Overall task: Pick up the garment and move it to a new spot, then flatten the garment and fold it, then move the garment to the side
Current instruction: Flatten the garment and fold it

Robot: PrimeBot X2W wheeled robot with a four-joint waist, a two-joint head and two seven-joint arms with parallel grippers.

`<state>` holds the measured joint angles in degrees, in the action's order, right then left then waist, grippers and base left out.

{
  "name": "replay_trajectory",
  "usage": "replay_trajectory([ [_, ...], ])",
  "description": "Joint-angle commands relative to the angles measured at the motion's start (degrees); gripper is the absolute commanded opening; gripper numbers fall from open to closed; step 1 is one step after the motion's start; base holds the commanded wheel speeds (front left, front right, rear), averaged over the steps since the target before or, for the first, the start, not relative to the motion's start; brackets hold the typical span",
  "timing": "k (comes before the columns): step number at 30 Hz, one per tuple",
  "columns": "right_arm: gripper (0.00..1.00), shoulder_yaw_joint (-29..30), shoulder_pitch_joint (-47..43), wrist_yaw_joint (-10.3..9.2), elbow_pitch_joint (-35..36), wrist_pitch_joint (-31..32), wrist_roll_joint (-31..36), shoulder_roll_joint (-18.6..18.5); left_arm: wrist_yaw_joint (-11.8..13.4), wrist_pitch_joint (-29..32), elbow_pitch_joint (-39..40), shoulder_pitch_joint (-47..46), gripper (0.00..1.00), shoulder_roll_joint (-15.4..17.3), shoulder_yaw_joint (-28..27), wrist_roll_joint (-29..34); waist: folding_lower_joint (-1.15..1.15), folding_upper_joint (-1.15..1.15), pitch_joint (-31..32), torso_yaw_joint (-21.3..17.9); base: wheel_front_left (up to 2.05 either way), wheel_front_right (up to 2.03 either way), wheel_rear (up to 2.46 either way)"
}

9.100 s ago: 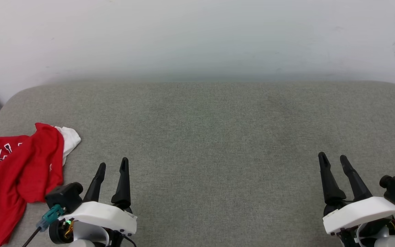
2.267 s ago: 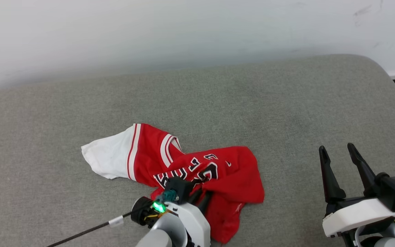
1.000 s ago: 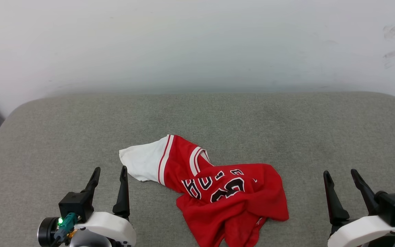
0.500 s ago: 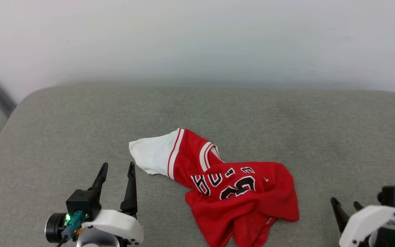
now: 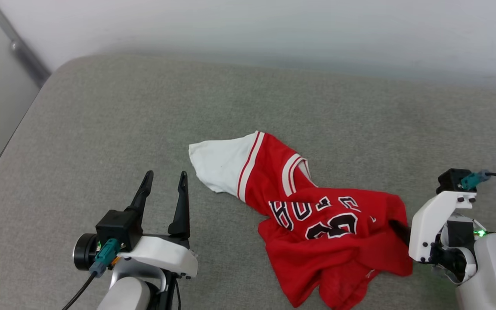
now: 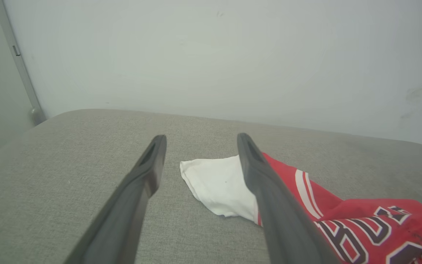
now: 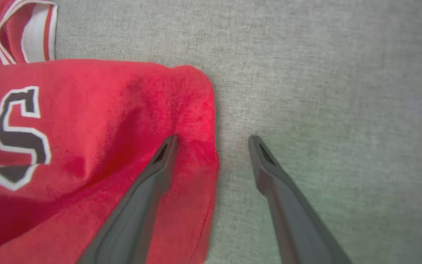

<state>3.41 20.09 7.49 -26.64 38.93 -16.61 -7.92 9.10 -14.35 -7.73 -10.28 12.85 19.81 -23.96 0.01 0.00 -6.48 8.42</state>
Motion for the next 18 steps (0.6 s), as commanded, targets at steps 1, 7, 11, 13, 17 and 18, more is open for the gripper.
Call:
replay_trajectory([
  [1,1.00,-1.45,1.79,0.00,-3.23,0.37,-1.01,-0.62,-0.41,-0.51,-0.56,-1.04,1.00,-0.47,0.27,0.27,-0.01,0.00,-1.97,1.79,0.00,0.00,0.00],
  [7,0.69,-4.20,1.83,-0.01,-13.63,2.90,-3.81,-0.19,-0.92,-0.66,-1.99,-1.74,1.00,-1.30,0.06,0.23,-0.01,0.00,-2.44,2.10,0.00,0.00,0.00],
  [11,0.00,-4.78,2.89,-0.01,-15.09,1.16,-4.40,-0.87,-0.88,-0.76,-2.58,-1.60,1.00,-1.50,-0.03,0.51,-0.01,0.00,-1.98,1.73,0.00,0.00,0.00],
  [13,0.00,-4.66,4.57,-0.01,-14.51,-1.76,-4.57,-1.61,-1.04,-0.78,-2.99,-1.26,1.00,-1.42,-0.21,0.38,-0.01,0.00,-1.33,1.23,0.00,0.00,0.00],
  [17,0.00,-3.53,8.19,-0.02,-12.43,-7.81,-4.17,-3.86,-1.30,-0.85,-3.36,-0.67,1.00,-1.22,-0.25,0.57,-0.01,0.00,-0.02,0.29,0.00,0.00,0.00],
  [18,0.00,-3.46,8.80,-0.02,-11.82,-9.09,-4.01,-4.02,-1.24,-0.86,-3.32,-0.54,1.00,-1.15,-0.22,0.58,-0.01,0.00,0.31,0.04,0.00,0.00,0.00],
])
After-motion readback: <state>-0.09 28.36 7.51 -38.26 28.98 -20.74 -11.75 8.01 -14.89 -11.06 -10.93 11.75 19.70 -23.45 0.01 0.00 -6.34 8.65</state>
